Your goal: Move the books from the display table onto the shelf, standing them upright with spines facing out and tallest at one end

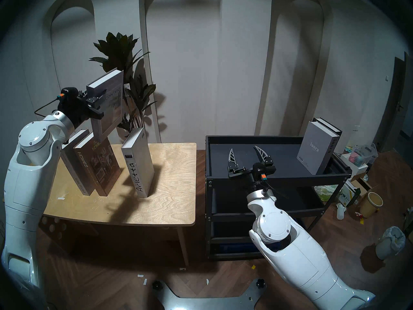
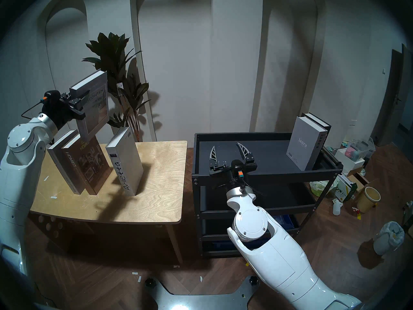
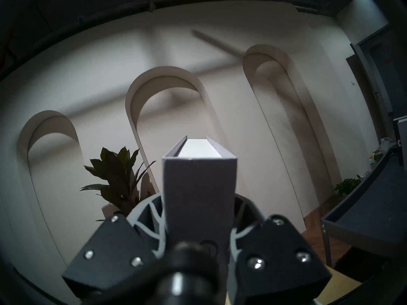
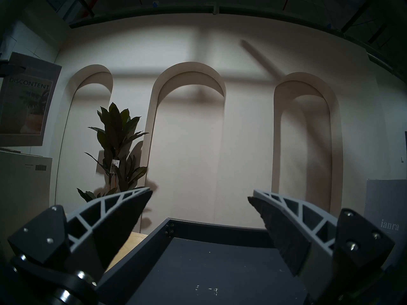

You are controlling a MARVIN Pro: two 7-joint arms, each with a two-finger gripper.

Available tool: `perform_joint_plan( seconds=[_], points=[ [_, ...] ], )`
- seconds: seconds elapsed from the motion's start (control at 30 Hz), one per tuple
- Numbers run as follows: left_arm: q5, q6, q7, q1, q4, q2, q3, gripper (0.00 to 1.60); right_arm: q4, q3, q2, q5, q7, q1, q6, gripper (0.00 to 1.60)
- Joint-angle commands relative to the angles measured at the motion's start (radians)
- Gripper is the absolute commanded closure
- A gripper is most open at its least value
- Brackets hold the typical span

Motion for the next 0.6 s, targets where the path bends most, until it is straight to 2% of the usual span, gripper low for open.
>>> perform_joint_plan(
  seconds=[0.0, 0.23, 0.33, 0.4, 0.43, 0.47, 0.5, 0.53, 0.57],
  points=[
    [-0.098, 0.040, 0.008, -0.115, -0.079, 0.018, 0.008, 1.60, -0.018, 0.001, -0.005, 0.001, 0.000, 0.007, -0.007, 0.00],
    [-0.211, 0.093, 0.049, -0.166, -0.121, -0.009, 0.026, 1.60, -0.016, 0.001, -0.005, 0.000, 0.000, 0.008, -0.006, 0.00],
    [-0.247, 0.113, 0.075, -0.205, -0.133, -0.029, 0.055, 1.60, -0.015, 0.001, -0.005, -0.001, 0.000, 0.008, -0.006, 0.00],
    [-0.264, 0.116, 0.092, -0.205, -0.150, -0.038, 0.063, 1.60, -0.014, 0.001, -0.005, -0.001, 0.000, 0.008, -0.006, 0.00],
    [-0.272, 0.125, 0.101, -0.232, -0.147, -0.047, 0.080, 1.60, -0.013, 0.001, -0.005, -0.002, 0.000, 0.008, -0.005, 0.00],
    [-0.278, 0.122, 0.109, -0.216, -0.163, -0.048, 0.077, 1.60, -0.012, 0.000, -0.005, -0.002, 0.000, 0.008, -0.005, 0.00],
    [-0.283, 0.131, 0.117, -0.251, -0.159, -0.057, 0.097, 1.60, -0.012, 0.000, -0.005, -0.002, 0.000, 0.008, -0.005, 0.00],
    [-0.290, 0.129, 0.126, -0.241, -0.171, -0.062, 0.098, 1.60, -0.011, 0.000, -0.005, -0.002, 0.000, 0.008, -0.005, 0.00],
    [-0.294, 0.139, 0.132, -0.280, -0.168, -0.072, 0.119, 1.60, -0.010, 0.000, -0.005, -0.003, 0.000, 0.008, -0.005, 0.00]
  ],
)
